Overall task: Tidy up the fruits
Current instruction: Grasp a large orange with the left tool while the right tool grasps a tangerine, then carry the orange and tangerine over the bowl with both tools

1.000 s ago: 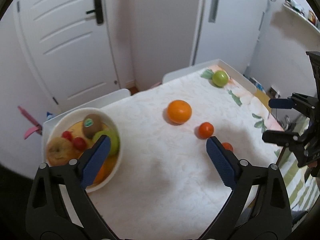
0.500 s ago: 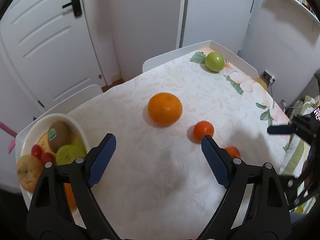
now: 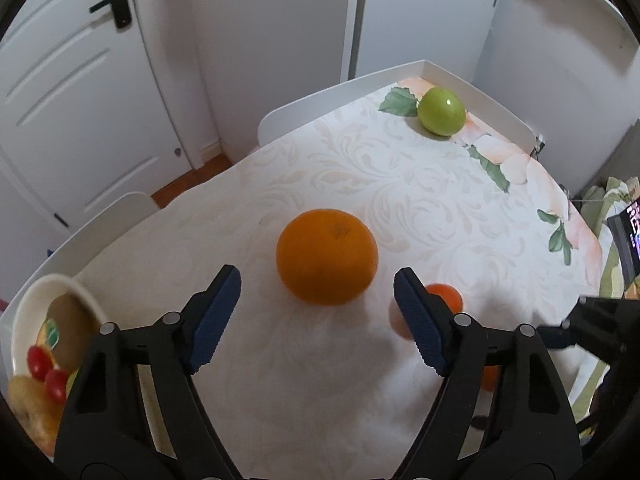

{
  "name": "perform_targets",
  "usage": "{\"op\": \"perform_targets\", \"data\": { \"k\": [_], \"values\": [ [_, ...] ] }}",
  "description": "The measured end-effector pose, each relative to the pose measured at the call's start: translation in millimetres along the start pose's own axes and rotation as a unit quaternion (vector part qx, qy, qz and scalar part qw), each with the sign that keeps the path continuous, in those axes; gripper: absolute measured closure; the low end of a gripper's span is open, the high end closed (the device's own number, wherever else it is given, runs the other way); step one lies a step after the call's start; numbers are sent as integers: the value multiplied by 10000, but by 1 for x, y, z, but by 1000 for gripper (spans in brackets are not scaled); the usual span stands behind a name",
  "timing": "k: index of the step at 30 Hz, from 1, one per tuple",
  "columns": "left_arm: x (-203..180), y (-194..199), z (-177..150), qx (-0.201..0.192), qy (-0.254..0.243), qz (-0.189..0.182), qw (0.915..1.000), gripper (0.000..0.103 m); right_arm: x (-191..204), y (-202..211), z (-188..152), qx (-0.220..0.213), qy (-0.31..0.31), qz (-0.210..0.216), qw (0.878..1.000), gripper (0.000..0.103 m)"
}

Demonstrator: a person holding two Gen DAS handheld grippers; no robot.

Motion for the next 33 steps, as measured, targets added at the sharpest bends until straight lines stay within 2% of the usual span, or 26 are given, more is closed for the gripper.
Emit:
{"op": "perform_targets", "data": {
  "k": [5, 7, 11, 12, 13, 15, 20, 33],
  "values": [
    [0, -13, 6, 81, -64, -60, 9999, 20, 6, -5, 1, -8, 85, -131, 9999, 47],
    [-1, -17, 7, 109, -86, -78, 9999, 25, 6, -6, 2, -14, 88, -166, 9998, 50],
    [-2, -22, 10, 128, -130, -104, 9998, 27, 4, -5, 3, -35, 57, -224, 9997, 55],
    [-2, -22, 10, 129, -143, -109, 9998, 28, 3, -5, 3, -36, 45, -232, 9997, 57],
    [-3, -23, 9, 138, -160, -116, 9997, 35, 2, -5, 3, -37, 27, -237, 9997, 58],
    [-4, -25, 9, 166, -188, -137, 9996, 38, 1, -5, 3, -37, 19, -266, 9996, 60],
    [-6, -24, 8, 154, -268, -90, 9995, 39, -3, -6, 4, -31, 3, -308, 9995, 65],
    [0, -14, 0, 122, -158, 55, 9998, 40, -5, -7, 5, -139, -36, -312, 9994, 67]
  ]
}}
Point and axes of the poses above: each gripper's, at about its wrist camera, not at the fingertips, and y roughly against the way its jaws point, x to its left, z to its top, the point moved 2 cm from there along -y, roughly the way its jaws point, and after that the axes turned 7 degrees about y, right-handed, at the moved point
